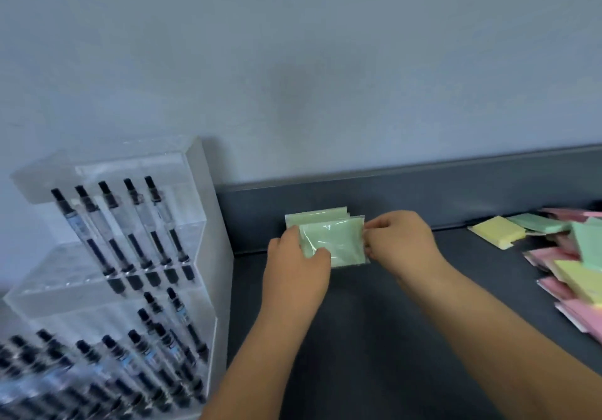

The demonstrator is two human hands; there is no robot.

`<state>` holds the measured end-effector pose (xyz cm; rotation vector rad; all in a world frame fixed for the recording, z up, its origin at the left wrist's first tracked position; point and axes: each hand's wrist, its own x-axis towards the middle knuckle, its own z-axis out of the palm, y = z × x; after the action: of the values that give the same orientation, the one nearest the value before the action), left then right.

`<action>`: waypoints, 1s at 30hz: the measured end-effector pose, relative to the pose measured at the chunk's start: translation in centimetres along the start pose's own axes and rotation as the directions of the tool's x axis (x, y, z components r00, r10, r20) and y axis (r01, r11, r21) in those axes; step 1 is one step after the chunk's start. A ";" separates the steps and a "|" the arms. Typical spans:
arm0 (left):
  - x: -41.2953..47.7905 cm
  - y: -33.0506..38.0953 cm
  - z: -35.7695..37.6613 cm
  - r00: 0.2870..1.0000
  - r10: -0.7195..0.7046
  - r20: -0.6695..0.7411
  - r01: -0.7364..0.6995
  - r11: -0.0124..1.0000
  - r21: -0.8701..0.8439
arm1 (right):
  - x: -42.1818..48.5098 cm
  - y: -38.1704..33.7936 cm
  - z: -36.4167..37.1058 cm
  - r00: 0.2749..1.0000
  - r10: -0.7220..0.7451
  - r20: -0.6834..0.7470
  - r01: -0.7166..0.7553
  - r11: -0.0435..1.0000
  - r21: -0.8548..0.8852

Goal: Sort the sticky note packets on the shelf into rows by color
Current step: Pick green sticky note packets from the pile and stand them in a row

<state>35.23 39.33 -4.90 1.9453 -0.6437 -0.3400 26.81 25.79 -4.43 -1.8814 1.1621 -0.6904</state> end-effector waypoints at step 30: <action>2.1 -1.8 0.1 0.996 0.091 -0.011 -0.089 0.987 0.137 | -1.5 -2.2 1.3 0.992 -0.095 -0.080 0.068 0.956 -0.286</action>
<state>37.43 38.65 -6.45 2.0388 -0.7575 -0.2279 28.20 28.19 -3.37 -2.1655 1.3046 -0.6928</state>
